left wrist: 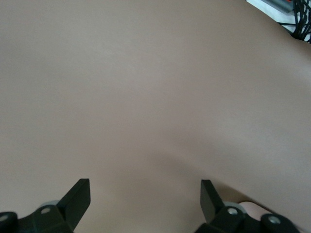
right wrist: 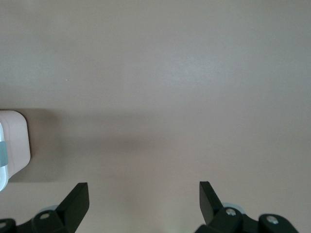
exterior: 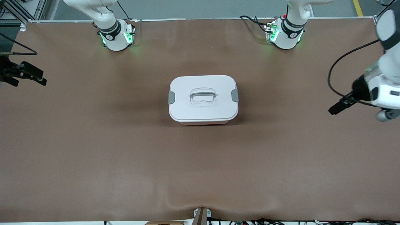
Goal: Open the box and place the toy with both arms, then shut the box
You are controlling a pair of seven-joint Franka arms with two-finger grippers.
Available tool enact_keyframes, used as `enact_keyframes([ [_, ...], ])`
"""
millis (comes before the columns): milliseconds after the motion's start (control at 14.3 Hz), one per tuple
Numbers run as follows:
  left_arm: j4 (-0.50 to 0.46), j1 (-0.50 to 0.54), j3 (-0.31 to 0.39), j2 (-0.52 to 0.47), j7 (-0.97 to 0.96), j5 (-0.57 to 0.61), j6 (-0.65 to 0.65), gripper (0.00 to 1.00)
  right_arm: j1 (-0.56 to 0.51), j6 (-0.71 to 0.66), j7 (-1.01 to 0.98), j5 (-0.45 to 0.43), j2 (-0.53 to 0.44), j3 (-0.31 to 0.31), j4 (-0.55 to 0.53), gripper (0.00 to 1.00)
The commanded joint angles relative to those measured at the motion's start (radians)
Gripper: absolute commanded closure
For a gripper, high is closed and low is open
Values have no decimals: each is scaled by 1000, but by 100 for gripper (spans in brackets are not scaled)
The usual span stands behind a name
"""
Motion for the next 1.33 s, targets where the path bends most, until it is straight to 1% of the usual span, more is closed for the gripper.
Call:
enact_keyframes([
  [0,-11,-9,31,-44,64,-16,-19,0,-12,-9,14,9,0,9,8,0],
  [70,-13,-9,40,-60,102,-16,-44,0,-12,-11,14,9,0,8,8,0],
  [210,-11,-10,84,-87,164,-17,-82,0,-12,-12,14,9,0,8,6,0],
  [350,-9,-12,97,-104,272,-18,-113,0,-13,-12,14,9,0,8,6,0],
  [490,-11,-12,115,-129,319,-18,-153,0,-13,-14,14,9,0,8,6,0],
  [770,-17,-15,117,-192,470,-17,-248,0,-13,-12,15,10,3,8,6,0],
  [1259,-14,-21,124,-192,610,-10,-254,0,-13,-12,15,14,3,6,6,0],
])
